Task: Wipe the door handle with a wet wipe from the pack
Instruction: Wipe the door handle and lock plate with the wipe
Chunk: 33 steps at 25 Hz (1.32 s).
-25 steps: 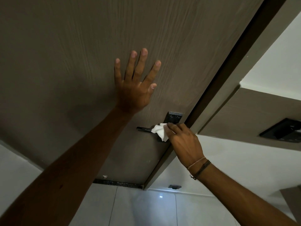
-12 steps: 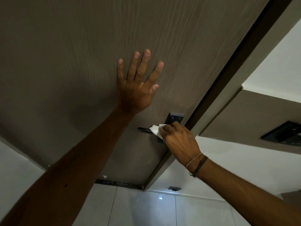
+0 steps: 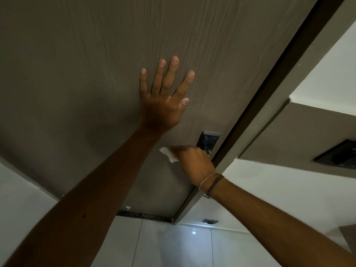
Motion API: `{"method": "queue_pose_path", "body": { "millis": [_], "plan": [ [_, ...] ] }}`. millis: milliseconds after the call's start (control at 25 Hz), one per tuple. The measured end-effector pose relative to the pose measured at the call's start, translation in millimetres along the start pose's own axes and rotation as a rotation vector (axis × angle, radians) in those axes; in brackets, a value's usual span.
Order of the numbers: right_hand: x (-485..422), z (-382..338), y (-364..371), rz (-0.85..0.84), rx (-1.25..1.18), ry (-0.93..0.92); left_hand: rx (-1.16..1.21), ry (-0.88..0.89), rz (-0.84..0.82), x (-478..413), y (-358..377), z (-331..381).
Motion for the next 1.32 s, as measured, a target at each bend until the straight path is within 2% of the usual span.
{"method": "queue_pose_path", "body": {
  "millis": [80, 160, 280, 360, 440, 520, 600, 680, 800, 880, 1040, 1120, 1240, 1320],
  "plan": [
    [-3.8, -20.3, -3.9, 0.113, -0.009, -0.087, -0.003, -0.007, -0.004, 1.5, 0.1, -1.5],
    [-0.4, -16.9, -1.6, 0.07, 0.093, -0.157, -0.008, -0.006, -0.001, 1.5, -0.4, -2.1],
    [21.4, 18.8, -10.1, 0.061, 0.406, -0.197, -0.014, 0.009, 0.001, 0.8, -1.4, 0.0],
    [31.7, 31.8, -16.2, 0.206, 0.567, -0.19, -0.019, 0.019, -0.002, -0.3, -1.2, 1.4],
    [24.7, 14.6, -6.0, 0.275, 0.462, -0.192, -0.006, 0.014, -0.006, 0.2, 0.0, 0.8],
    [7.8, -10.4, -4.3, 0.405, 0.143, -0.182, 0.0, 0.009, 0.001, 0.7, -0.1, 0.5],
    [4.5, -19.6, -9.4, 0.53, 0.06, -0.237, -0.002, 0.012, 0.01, 1.1, 0.9, -0.5],
    [22.7, 2.1, -5.9, 0.527, 0.177, -0.297, -0.004, 0.017, 0.01, 2.0, 1.6, -1.6],
    [55.7, 53.8, -3.5, 0.382, 0.491, -0.339, -0.015, 0.03, 0.012, 4.1, 1.2, -2.0],
    [65.8, 70.1, -7.7, 0.353, 0.539, -0.304, -0.013, 0.038, 0.02, 5.6, 1.4, -0.7],
    [67.1, 58.3, -8.2, 0.498, 0.329, -0.056, -0.023, 0.02, 0.038, 7.5, 4.1, -4.3],
    [73.5, 57.2, -2.9, 0.6, 0.083, 0.198, -0.036, 0.024, 0.038, 7.4, 3.3, -4.8],
    [82.2, 71.0, 11.4, 0.692, -0.328, 0.713, -0.028, 0.028, 0.032, 5.7, 2.8, -2.3],
    [85.9, 78.3, 20.3, 0.771, -0.553, 0.886, -0.028, 0.031, 0.036, 5.8, 2.9, -1.7]
  ]
}}
Point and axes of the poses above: each hand's wrist, its own x-axis away from the middle knuckle, its own y-axis out of the palm, z = x × y, the point moved 7 cm from there along -x, towards the middle knuckle, and after that the axes turned 7 degrees about z, right-handed, at the moved point
